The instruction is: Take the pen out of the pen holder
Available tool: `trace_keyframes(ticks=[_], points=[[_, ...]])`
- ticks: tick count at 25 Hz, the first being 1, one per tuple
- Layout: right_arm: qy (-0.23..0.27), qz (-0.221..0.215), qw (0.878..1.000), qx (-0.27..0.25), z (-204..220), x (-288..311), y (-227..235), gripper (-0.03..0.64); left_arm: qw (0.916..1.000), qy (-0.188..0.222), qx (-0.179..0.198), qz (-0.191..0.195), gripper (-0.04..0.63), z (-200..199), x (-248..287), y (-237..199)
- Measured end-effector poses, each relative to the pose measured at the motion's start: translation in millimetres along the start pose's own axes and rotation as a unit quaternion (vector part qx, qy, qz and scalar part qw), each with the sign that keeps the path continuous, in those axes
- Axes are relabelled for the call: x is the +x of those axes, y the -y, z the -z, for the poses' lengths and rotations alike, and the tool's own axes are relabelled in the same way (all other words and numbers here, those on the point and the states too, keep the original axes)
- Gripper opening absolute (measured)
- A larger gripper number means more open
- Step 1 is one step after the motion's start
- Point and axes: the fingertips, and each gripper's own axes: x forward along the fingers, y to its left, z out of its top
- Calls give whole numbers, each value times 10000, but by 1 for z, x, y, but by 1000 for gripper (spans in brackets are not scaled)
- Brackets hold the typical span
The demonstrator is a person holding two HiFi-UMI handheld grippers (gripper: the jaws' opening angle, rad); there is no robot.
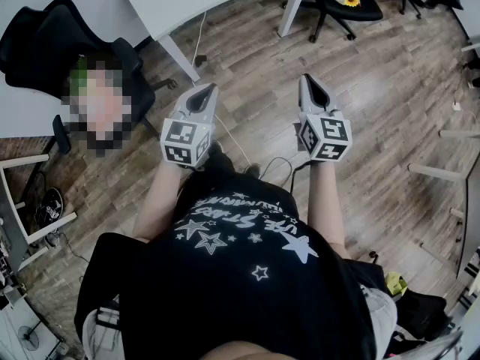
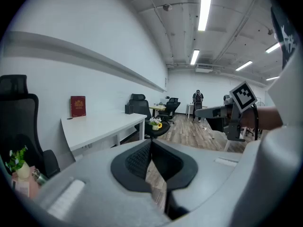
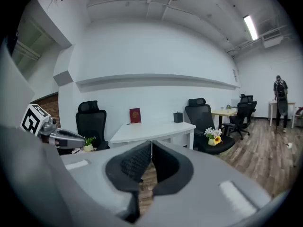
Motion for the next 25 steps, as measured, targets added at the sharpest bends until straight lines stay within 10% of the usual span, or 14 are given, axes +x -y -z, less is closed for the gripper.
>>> trace_keyframes(ticks=[19,25], points=[[233,-16,9996,160,5,-32,38,6,10000,-64,-36,-43,11,-6,10,32],[-91,-27,9998,198,13,2,57,172,9998,-20,-148,98,11,-13,55,16]])
